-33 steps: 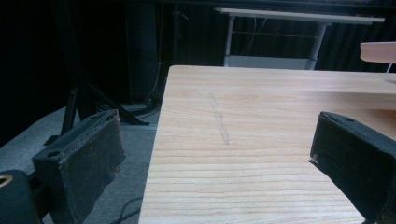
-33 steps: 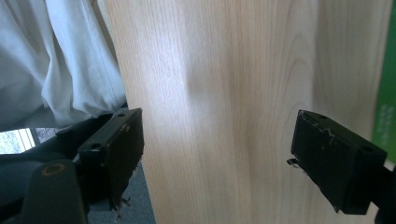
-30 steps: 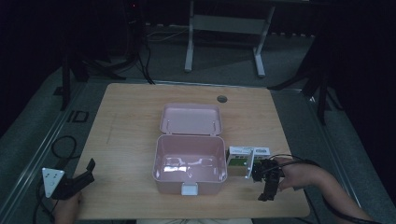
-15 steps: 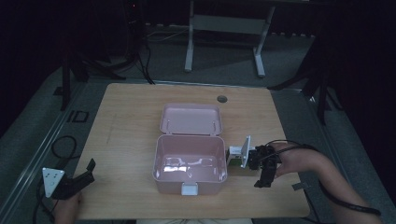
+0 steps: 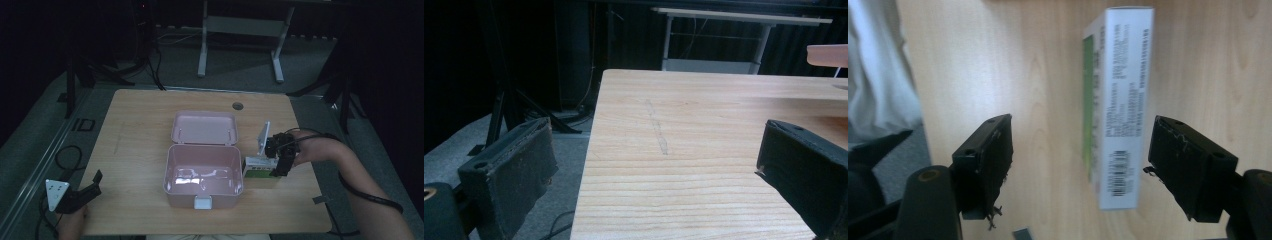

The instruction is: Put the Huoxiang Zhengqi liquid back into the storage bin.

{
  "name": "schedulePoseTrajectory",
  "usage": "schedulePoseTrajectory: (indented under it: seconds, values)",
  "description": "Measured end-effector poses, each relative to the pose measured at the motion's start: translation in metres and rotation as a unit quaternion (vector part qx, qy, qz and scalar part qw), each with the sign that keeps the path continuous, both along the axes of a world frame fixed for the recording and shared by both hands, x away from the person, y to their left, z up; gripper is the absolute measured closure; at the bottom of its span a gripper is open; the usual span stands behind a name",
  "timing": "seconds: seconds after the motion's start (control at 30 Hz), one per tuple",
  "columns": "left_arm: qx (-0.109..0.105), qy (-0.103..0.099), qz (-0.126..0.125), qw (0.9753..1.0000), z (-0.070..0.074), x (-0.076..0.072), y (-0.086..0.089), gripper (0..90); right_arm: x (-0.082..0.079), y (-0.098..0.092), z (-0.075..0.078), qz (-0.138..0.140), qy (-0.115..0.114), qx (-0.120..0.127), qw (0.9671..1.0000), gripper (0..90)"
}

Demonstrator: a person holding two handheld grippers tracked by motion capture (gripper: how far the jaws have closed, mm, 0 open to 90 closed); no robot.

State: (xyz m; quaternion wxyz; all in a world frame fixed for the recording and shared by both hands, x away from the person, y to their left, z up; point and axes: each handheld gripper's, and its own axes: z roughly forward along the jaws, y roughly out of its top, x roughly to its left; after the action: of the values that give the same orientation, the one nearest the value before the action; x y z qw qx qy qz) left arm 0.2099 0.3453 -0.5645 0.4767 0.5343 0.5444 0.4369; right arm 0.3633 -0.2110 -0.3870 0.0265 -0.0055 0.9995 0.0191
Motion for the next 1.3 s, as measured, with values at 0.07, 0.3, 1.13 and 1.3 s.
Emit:
schedulePoseTrajectory:
  seconds: [0.07, 0.3, 1.13, 1.3]
  values:
    - [0.0, 0.0, 0.0, 1.0, 0.0, 0.0, 0.0, 2.6, 0.005, 0.002, -0.001, 0.002, -0.004, -0.002, 1.0, 27.2]
    - [-0.001, 0.0, -0.001, 1.0, 0.0, 0.0, 0.0, 2.6, 0.019, 0.006, -0.01, 0.003, -0.003, -0.013, 0.9999, 32.9]
    - [-0.003, 0.003, -0.003, 1.0, 0.0, 0.0, 0.0, 2.6, 0.044, 0.003, -0.067, -0.01, 0.038, -0.04, 0.9984, 59.5]
    - [-0.003, 0.003, -0.002, 1.0, 0.0, 0.0, 0.0, 2.6, 0.044, 0.003, -0.067, -0.011, 0.042, -0.045, 0.9981, 61.5]
